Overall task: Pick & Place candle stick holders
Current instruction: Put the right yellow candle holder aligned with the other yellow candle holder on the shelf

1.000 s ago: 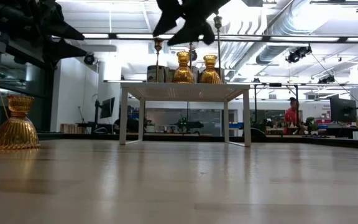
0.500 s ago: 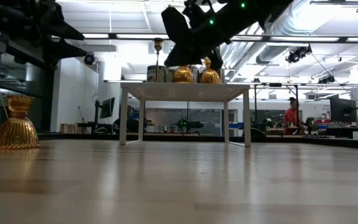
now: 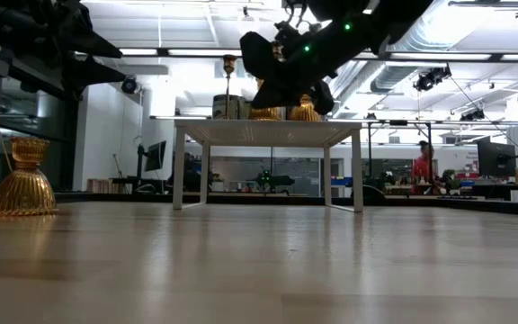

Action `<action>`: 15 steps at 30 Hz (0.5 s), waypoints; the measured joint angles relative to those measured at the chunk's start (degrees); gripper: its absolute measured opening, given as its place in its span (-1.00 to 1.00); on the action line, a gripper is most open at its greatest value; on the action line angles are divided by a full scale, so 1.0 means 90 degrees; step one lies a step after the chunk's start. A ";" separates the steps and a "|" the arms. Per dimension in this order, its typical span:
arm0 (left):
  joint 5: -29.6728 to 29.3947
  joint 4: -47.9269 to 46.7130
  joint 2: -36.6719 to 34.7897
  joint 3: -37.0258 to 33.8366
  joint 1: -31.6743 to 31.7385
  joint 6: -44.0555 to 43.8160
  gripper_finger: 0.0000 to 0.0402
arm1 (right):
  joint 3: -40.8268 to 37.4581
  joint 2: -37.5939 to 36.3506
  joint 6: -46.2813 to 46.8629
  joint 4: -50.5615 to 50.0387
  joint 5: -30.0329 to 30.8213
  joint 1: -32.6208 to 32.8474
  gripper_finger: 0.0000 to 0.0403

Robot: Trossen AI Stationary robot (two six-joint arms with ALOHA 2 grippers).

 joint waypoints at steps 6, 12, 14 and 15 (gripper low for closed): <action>-0.0001 0.0000 -0.0001 -0.0002 0.0000 0.0000 0.11 | 0.0000 -0.0001 0.0000 -0.0013 -0.0002 -0.0144 -0.98; -0.0091 0.0000 -0.0001 0.0000 0.0000 0.0000 0.11 | 0.0000 -0.0001 0.0000 -0.0055 -0.0121 -0.0273 -0.98; -0.0165 0.0000 0.0000 0.0000 0.0000 0.0000 0.11 | 0.0000 0.0001 0.0000 -0.0053 -0.0177 -0.0310 -0.98; -0.0185 0.0000 0.0001 0.0000 0.0000 0.0001 0.11 | 0.0000 0.0000 0.0000 -0.0053 -0.0180 -0.0331 -0.98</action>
